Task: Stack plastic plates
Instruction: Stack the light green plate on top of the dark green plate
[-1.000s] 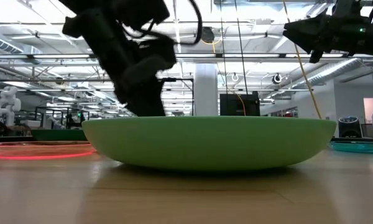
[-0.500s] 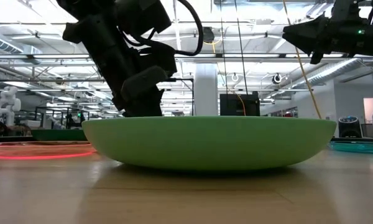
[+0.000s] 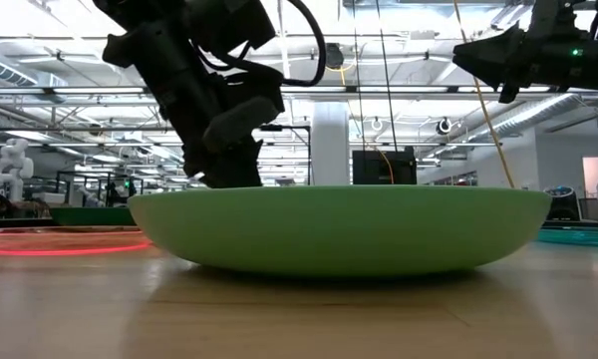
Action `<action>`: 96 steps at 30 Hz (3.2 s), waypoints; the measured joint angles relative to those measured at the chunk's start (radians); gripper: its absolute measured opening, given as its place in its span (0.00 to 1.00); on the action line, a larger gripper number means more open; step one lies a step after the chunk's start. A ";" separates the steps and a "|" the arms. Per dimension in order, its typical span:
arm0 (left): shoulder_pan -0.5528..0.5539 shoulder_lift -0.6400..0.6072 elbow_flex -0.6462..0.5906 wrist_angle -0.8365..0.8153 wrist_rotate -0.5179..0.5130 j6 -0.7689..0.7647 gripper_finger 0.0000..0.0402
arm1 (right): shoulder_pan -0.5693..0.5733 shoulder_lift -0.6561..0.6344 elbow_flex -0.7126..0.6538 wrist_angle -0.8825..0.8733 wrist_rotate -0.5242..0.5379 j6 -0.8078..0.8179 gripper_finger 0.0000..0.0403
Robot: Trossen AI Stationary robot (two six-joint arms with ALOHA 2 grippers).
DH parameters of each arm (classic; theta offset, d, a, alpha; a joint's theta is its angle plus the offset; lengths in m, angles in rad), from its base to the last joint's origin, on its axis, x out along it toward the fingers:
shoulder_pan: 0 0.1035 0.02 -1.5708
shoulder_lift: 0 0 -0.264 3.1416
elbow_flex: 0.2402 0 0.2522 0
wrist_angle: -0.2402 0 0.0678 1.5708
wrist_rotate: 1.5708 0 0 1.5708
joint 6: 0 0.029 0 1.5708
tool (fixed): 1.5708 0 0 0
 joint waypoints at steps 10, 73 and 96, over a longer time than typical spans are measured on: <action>0.001 -0.007 -0.002 -0.004 0.004 -0.017 0.04 | 0.000 0.000 0.000 -0.005 -0.001 0.000 0.29; 1.207 -0.660 -0.004 -0.532 0.085 0.480 0.03 | 0.000 0.000 0.000 -0.051 0.105 -0.008 0.29; 1.112 -0.668 0.034 -0.729 -0.044 0.259 0.03 | 0.000 0.001 0.000 -0.060 0.132 -0.019 0.29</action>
